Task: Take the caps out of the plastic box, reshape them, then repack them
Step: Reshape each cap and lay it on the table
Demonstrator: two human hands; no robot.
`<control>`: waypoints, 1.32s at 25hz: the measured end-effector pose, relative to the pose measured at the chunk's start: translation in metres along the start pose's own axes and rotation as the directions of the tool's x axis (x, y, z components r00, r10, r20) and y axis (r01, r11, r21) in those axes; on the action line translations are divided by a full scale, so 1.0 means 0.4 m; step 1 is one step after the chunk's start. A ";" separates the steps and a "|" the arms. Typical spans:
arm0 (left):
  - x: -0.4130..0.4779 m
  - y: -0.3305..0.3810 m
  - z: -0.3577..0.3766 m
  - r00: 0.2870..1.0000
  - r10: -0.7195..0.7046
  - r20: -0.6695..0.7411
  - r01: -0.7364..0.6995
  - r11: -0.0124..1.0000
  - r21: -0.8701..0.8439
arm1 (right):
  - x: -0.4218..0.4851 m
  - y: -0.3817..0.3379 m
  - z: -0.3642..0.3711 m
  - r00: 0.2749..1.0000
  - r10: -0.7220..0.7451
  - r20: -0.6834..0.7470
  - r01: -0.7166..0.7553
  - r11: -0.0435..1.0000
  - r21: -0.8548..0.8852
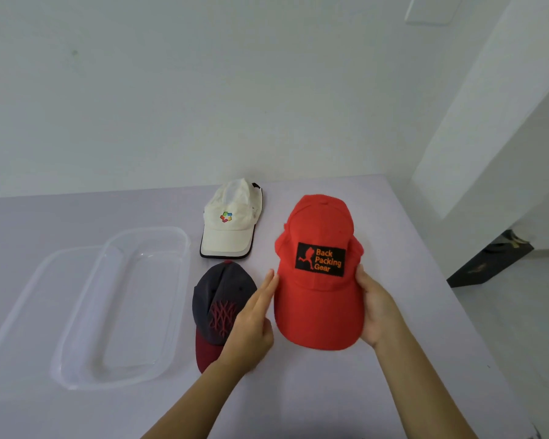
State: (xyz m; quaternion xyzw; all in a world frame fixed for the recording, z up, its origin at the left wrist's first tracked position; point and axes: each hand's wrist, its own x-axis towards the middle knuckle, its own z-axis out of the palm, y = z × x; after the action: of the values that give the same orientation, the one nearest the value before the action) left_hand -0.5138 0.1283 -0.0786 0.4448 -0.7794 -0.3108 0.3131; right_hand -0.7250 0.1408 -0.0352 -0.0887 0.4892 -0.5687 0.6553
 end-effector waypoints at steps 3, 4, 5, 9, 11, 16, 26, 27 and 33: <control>0.077 0.034 -0.066 0.926 -0.359 -0.115 0.289 0.871 -0.397 | -0.006 -0.003 -0.025 0.998 -0.045 0.047 0.051 0.988 -0.146; 0.112 0.051 -0.090 0.899 -0.434 -0.058 0.340 0.775 -0.532 | -0.012 -0.002 -0.024 0.996 -0.052 0.066 0.064 0.979 -0.191; 0.144 0.066 -0.113 0.894 -0.447 0.032 0.367 0.690 -0.624 | -0.019 0.000 -0.019 0.995 -0.060 0.083 0.077 0.972 -0.222; 0.197 0.088 -0.163 0.881 -0.302 0.364 0.472 0.582 -0.662 | -0.033 -0.001 0.009 0.987 -0.124 0.103 0.149 0.943 -0.297; 0.190 0.091 -0.168 0.879 -0.269 0.395 0.471 0.628 -0.620 | -0.035 0.000 0.016 0.984 -0.168 0.062 0.179 0.924 -0.338; 0.199 0.124 -0.193 0.925 -0.252 0.283 0.377 0.697 -0.611 | -0.041 0.033 0.030 0.834 -0.544 0.093 0.426 0.527 -0.735; 0.207 0.149 -0.164 0.854 -0.323 0.408 0.478 0.798 -0.368 | -0.033 -0.016 0.108 0.844 -0.485 0.228 0.515 0.618 -0.594; 0.207 0.147 -0.169 0.822 -0.359 0.443 0.513 0.804 -0.300 | -0.031 -0.014 0.108 0.825 -0.505 0.254 0.535 0.555 -0.636; 0.212 0.138 -0.173 0.786 -0.342 0.516 0.571 0.721 -0.392 | -0.027 0.002 0.112 0.745 -0.585 0.322 0.605 0.388 -0.696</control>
State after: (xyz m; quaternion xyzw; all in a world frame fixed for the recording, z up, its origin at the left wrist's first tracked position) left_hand -0.5229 0.0614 0.0236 0.4479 -0.5719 -0.6672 0.1647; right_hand -0.6900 0.1303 -0.0073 -0.5322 0.6083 -0.5000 0.3110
